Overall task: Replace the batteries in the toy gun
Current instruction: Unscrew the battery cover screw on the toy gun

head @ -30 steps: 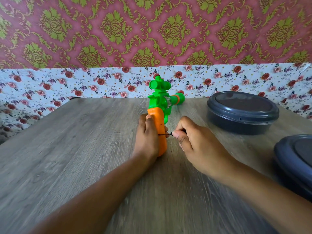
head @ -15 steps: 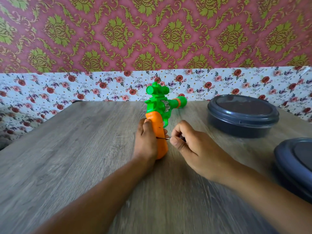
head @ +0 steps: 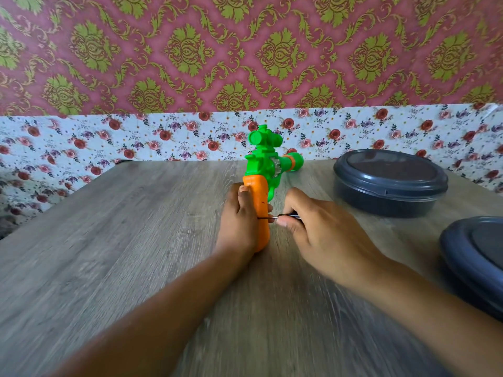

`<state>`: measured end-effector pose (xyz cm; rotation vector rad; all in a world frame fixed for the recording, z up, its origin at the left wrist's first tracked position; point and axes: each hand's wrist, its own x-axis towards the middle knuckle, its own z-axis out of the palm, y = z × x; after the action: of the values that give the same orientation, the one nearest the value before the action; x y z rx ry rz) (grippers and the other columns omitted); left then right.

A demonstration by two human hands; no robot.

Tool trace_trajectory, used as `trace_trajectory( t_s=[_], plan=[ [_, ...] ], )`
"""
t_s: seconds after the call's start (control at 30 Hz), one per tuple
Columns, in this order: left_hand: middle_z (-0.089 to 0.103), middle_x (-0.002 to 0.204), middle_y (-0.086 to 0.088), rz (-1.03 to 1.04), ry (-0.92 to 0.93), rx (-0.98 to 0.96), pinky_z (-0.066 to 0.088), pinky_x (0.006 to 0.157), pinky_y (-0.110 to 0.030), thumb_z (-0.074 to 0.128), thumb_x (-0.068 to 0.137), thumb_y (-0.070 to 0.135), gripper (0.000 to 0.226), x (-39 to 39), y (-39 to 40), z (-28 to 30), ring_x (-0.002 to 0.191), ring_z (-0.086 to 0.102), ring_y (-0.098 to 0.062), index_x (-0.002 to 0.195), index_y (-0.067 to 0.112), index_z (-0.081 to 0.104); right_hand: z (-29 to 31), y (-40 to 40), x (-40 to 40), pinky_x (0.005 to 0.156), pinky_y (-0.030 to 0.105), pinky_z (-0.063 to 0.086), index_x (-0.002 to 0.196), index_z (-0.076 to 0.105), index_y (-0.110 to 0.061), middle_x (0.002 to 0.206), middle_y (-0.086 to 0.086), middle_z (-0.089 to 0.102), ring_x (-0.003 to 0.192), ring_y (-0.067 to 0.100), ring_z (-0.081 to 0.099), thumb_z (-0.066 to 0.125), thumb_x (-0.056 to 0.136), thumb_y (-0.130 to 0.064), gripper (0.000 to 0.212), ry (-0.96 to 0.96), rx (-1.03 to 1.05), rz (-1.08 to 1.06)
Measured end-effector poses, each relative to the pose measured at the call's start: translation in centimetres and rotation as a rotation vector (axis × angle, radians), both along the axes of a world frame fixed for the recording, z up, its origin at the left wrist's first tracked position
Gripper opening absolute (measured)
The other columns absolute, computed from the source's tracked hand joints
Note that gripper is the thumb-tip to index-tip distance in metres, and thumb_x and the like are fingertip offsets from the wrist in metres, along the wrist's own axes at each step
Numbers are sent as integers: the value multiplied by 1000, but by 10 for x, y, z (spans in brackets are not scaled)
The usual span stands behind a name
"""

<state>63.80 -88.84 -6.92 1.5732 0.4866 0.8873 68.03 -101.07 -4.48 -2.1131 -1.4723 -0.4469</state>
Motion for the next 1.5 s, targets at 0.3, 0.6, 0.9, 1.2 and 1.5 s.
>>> trace_trajectory(
  t_s=[0.3,0.6,0.9,1.2,1.5],
  plan=[
    [51,65,2,21,8,67,36,43,-6,23,102,17,28,-1,-1,0,47,54,8,95,5,47,-9,4,6,53,19,36,82,48,-18,61,-10,51,57,4,49,58,89,-21,12,359,177,77],
    [52,67,2,10,-13,36,37,41,-4,22,103,19,29,-1,-4,1,46,55,11,101,7,47,-11,2,2,58,45,47,77,52,-11,65,13,62,46,16,45,34,95,-38,37,307,88,-35],
    [55,66,1,36,-30,23,38,43,-5,23,103,20,33,-3,-3,-3,46,55,8,99,1,50,-9,3,-1,53,34,38,77,46,-21,60,-7,49,58,23,50,58,89,-31,19,100,125,-84],
    [52,68,3,26,19,271,40,61,-28,22,92,41,39,-5,-5,-6,62,52,-7,91,13,49,-5,1,-4,54,44,48,84,47,-20,64,-3,60,58,25,59,47,91,-40,21,227,228,-21],
    [52,66,5,21,2,110,37,45,-5,23,102,21,28,-5,-5,-3,47,53,10,97,7,47,-3,0,0,52,31,47,65,39,-26,54,-2,60,42,9,50,47,93,-34,31,258,102,-80]
  ],
)
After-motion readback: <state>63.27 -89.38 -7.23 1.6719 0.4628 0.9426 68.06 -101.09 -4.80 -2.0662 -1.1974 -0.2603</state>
